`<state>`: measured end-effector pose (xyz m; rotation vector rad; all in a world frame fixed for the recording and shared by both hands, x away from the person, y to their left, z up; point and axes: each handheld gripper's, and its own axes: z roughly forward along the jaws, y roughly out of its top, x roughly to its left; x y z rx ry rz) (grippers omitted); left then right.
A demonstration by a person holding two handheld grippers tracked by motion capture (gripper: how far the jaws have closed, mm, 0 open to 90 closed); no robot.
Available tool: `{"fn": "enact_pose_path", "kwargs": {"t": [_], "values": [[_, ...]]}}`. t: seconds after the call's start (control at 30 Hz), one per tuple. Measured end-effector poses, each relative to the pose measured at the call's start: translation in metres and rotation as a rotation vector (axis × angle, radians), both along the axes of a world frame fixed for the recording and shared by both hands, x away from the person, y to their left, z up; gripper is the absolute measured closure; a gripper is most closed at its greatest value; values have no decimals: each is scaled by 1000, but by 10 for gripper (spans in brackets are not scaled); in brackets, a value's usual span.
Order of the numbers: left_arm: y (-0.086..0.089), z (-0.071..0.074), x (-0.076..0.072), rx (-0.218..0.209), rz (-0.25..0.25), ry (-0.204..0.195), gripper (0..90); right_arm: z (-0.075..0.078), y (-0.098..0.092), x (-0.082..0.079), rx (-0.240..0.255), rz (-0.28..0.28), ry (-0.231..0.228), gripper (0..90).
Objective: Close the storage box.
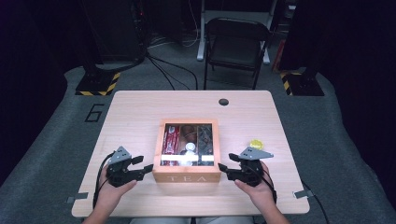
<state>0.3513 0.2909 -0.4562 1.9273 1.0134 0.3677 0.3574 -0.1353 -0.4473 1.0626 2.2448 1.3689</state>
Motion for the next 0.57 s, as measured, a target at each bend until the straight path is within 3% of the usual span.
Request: {"fn": "enact_pose_path", "kwargs": {"t": [0.27,0.4,0.57], "values": [[7,-4,8,-10,38,3,397,-7,-17,9,-23,-93,10,385],[10,-5,10,-4,45,9,394,-11,-20,11,-18,-115,25,385],[15,-9,13,7,73,10,363,-12,-23,11,-17,-120,11,381]]}}
